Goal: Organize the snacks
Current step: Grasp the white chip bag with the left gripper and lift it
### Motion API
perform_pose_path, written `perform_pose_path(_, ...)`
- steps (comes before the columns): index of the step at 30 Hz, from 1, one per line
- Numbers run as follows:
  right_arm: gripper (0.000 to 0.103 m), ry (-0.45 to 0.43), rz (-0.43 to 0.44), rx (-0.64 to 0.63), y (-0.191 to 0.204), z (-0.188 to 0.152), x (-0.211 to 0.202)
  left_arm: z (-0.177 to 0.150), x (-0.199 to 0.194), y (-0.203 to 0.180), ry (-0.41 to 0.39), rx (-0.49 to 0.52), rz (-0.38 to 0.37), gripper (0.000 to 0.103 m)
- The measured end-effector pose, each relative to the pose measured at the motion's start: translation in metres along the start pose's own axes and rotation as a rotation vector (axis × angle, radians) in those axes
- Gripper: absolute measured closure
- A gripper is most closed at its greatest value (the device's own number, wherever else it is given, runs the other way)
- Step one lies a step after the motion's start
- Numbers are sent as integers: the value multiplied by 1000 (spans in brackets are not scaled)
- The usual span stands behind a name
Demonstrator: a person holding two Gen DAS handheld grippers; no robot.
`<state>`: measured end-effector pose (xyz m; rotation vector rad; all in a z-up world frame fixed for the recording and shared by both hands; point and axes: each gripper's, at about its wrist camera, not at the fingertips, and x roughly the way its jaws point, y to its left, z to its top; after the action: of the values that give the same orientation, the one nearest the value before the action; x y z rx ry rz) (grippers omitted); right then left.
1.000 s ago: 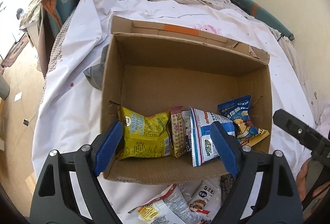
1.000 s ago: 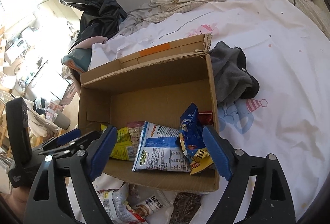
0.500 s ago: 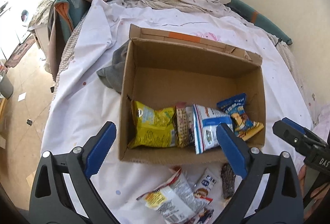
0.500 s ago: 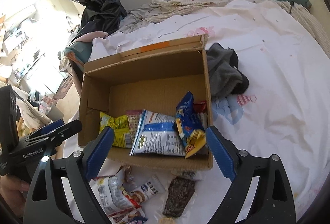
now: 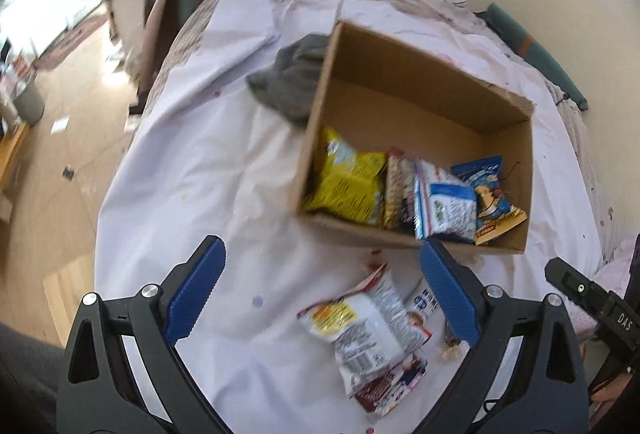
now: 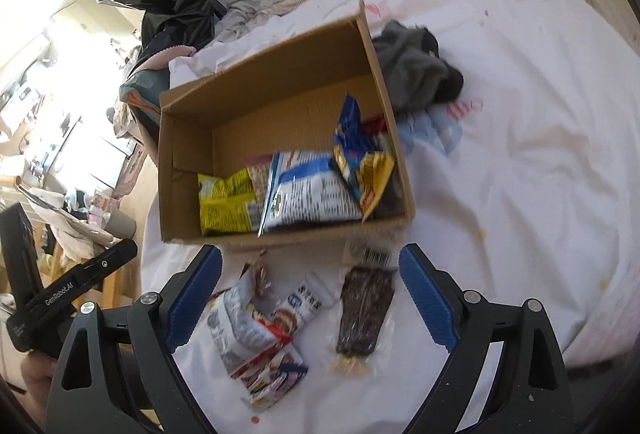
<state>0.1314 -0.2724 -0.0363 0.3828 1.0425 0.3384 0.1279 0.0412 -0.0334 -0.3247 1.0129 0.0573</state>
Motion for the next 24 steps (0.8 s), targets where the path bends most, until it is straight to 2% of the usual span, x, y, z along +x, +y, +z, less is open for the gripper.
perform_pose_path(2,11,23,-2,20,-3,-6,3,-6,6,6,41,-33,-3,7)
perform_pose_path(5,11,41,-7,36,-6,-12,6,-24,28,14,154,-117,-28,7)
perform_pose_path(8,11,39,-16,46,-8,-12,6,-41,47,8,226,-205,-22,7)
perform_pose_path(14,11,42,-4,113,-20,-5,12,-64,73,-20,287,-318,31,7)
perform_pose_path(19,11,56,8,172,-33,-3,15,-80,99,-33,351,-349,95,7)
perform_pose_path(24,11,77,40,249,-47,-3,17,-86,108,-40,359,-282,132,8)
